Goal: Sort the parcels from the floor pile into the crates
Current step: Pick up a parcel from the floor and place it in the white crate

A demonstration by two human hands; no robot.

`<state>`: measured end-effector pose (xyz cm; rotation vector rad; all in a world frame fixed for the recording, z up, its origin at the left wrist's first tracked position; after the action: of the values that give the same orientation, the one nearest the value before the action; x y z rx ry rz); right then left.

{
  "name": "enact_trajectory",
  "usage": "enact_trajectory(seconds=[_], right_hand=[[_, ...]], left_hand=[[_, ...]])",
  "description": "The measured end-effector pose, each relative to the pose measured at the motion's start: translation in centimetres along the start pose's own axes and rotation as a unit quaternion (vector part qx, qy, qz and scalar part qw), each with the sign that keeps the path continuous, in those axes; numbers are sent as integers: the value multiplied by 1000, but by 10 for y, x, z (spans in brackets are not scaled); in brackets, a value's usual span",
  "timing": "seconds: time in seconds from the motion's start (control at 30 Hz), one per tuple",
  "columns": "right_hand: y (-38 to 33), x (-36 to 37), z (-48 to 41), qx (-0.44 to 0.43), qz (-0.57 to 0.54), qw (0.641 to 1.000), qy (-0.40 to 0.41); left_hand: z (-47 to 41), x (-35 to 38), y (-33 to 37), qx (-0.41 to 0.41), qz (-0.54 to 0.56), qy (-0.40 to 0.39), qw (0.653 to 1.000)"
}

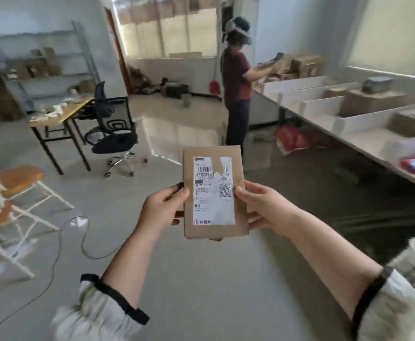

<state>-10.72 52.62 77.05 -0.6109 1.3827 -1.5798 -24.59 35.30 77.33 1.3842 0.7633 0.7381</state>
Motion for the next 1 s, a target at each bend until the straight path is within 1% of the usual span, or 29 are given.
enact_trajectory(seconds=[0.1,0.17,0.23,0.3,0.37,0.47,0.53,0.63,0.73,0.83,1.0], right_hand=[[30,-111,35,21,-44,995,88],[57,-182,72,29,-61,982,178],[75,-224,99,44,-81,970,225],[104,-276,142,49,-113,948,294],[130,-315,184,63,-146,919,361],[170,-354,241,77,-192,867,452],[190,-370,271,88,-216,837,495],[214,-391,301,105,-243,803,534],[234,-418,312,121,-253,780,559],[245,-446,310,141,-247,765,577],[268,-491,303,158,-261,750,587]], left_hand=[[-16,123,3,10,4,-97,995],[-16,216,1,10,-3,-183,983],[-14,273,-2,7,11,-231,973],[-2,355,-6,-8,18,-305,952],[13,424,-10,-18,3,-369,929],[44,513,-16,-18,-20,-468,883],[64,560,-21,-16,-39,-514,857],[87,619,-32,-18,-66,-561,825],[98,667,-43,-27,-85,-582,808],[95,709,-49,-29,-98,-607,788],[85,768,-59,-34,-118,-629,768]])
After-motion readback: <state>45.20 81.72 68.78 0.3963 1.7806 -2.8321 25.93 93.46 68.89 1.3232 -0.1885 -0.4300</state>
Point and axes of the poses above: each hand's wrist, its own z-axis away from the middle knuckle, its own x-axis out of the palm, y = z × x, the point moved 1 cm from there along -z, towards the middle knuckle, and after that the axes turned 5 degrees about z, right-handed, at the moved point
